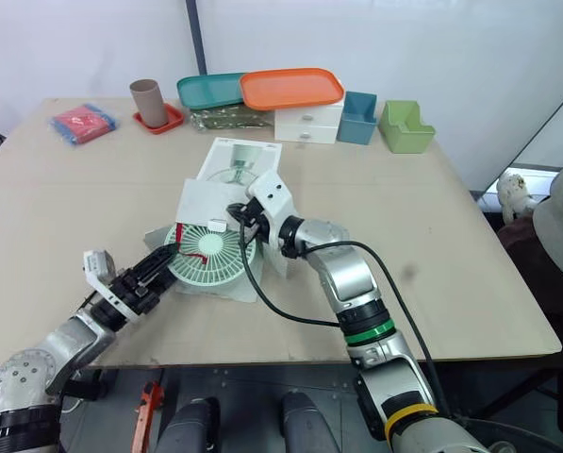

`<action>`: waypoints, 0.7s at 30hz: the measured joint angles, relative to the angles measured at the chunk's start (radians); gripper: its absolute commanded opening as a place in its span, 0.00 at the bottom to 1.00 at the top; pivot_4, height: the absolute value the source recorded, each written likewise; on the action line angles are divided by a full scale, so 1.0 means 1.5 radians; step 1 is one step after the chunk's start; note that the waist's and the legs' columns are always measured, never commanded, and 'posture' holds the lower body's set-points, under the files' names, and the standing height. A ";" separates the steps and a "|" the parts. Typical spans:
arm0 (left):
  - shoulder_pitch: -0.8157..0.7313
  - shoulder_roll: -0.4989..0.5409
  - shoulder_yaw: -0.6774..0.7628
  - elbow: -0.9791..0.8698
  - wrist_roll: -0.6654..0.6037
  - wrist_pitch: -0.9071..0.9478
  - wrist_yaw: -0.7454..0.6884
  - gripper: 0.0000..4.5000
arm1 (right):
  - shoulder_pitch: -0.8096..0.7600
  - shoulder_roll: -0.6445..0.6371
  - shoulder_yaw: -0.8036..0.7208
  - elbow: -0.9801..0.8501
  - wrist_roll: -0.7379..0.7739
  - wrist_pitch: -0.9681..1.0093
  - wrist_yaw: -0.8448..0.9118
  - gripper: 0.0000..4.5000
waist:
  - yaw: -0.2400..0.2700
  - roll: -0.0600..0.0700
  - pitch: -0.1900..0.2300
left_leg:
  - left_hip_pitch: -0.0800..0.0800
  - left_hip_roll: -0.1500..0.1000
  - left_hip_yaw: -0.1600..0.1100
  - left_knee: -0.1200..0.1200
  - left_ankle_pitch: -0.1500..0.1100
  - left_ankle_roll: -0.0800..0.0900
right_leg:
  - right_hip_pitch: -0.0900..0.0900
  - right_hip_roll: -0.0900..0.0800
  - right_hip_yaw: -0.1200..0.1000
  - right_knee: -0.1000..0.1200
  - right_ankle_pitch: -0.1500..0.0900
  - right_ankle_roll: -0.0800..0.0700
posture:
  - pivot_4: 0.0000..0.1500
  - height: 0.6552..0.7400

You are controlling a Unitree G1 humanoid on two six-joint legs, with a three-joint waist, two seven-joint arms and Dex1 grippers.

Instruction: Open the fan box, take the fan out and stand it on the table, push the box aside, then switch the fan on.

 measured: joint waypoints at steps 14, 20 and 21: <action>-0.026 -0.048 -0.026 -0.001 0.033 -0.001 0.029 0.72 | 0.014 -0.006 0.000 -0.018 0.000 0.003 -0.011 0.00 | 0.000 0.000 0.000 | 0.000 0.000 0.000 0.000 0.000 0.000 | 0.000 0.000 0.000 0.000 0.001 0.001 | 1.00 1.00; -0.018 -0.051 -0.026 -0.012 0.034 -0.001 0.041 0.72 | 0.014 -0.005 0.000 -0.018 0.000 0.004 -0.011 0.00 | 0.000 0.000 0.000 | 0.000 0.000 0.000 0.000 0.000 0.000 | 0.000 0.000 0.000 0.000 0.001 0.001 | 1.00 1.00; -0.018 -0.051 -0.026 -0.014 0.035 -0.001 0.042 0.66 | 0.014 -0.005 0.001 -0.018 0.000 0.004 -0.012 0.00 | 0.000 0.000 0.000 | 0.000 0.000 0.000 0.000 0.000 0.000 | 0.000 0.000 0.000 0.000 0.001 0.001 | 1.00 1.00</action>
